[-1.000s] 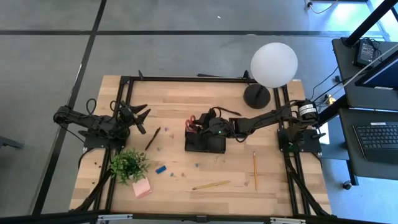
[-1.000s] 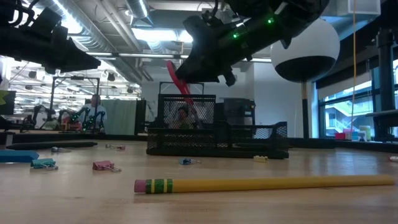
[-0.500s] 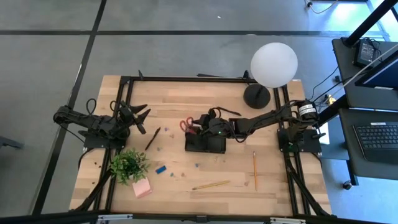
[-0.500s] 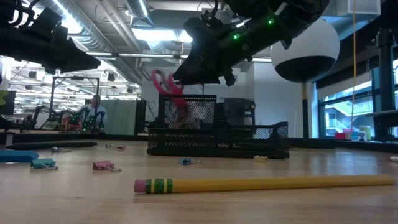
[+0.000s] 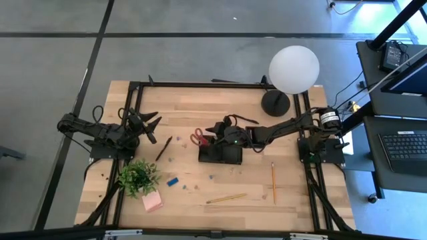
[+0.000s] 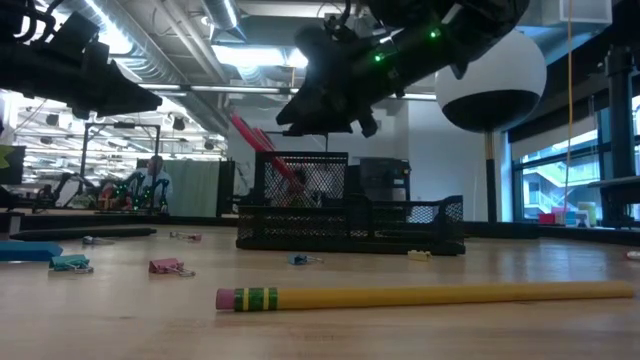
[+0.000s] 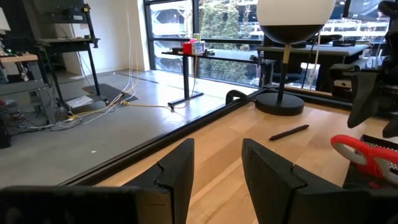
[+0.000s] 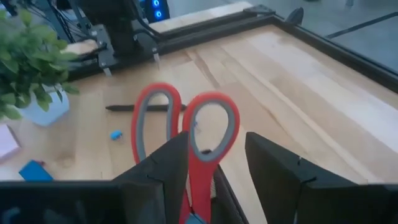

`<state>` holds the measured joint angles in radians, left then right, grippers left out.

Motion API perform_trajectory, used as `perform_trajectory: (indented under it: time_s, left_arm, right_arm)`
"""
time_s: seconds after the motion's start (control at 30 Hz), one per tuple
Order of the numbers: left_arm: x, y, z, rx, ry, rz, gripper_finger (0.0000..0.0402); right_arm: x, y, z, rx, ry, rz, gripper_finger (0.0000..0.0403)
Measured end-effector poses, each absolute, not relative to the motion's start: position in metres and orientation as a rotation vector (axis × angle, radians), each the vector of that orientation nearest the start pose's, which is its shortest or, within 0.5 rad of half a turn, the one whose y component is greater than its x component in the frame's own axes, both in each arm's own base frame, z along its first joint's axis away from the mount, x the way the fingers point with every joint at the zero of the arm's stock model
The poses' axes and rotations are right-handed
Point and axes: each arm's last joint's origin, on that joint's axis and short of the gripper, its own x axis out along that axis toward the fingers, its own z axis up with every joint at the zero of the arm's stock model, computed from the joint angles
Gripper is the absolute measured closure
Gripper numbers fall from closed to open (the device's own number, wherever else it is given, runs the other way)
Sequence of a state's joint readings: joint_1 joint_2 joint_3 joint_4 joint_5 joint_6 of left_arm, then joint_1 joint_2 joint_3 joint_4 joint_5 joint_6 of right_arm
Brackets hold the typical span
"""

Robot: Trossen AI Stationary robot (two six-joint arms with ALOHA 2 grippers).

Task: Pick and place office supplies into organizer
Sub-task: Put the black pen into the black desk organizer

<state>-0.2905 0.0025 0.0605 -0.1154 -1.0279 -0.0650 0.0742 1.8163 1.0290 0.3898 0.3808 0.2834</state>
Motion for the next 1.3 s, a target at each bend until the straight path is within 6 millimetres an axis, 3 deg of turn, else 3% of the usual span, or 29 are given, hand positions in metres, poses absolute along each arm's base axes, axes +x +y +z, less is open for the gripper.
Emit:
perform_trajectory:
  time_s: [0.1,0.23,0.47,0.57,0.7,0.87,1.13,1.3]
  left_arm:
    - [0.083,0.001,0.173,-0.026,0.023,0.738,0.0272]
    - [0.083,0.001,0.174,-0.026,0.022,0.738,0.0272]
    - [0.083,0.001,0.174,-0.027,0.022,0.737,0.0272]
    - [0.083,0.001,0.174,-0.026,0.022,0.737,0.0272]
    - [0.083,0.001,0.174,-0.026,0.022,0.738,0.0272]
    - [0.083,0.001,0.173,-0.026,0.023,0.739,0.0272]
    - [0.083,0.001,0.174,-0.027,0.022,0.739,0.0272]
    - [0.083,0.001,0.174,-0.027,0.022,0.739,0.0272]
  right_arm:
    - [0.385,0.018,0.201,0.193,0.318,-0.352,0.024]
    - [0.373,0.011,0.236,0.205,0.279,-0.364,0.024]
    - [0.322,-0.013,0.293,0.352,0.335,-0.461,0.024]
    - [0.297,-0.021,0.305,0.432,0.402,-0.47,0.024]
    - [0.276,-0.033,0.309,0.561,0.497,-0.458,0.024]
    - [0.271,-0.05,0.293,0.655,0.671,-0.406,0.024]
    - [0.251,-0.08,0.274,0.654,0.89,-0.519,0.024]
    - [0.243,-0.088,0.271,0.569,0.954,-0.505,0.024]
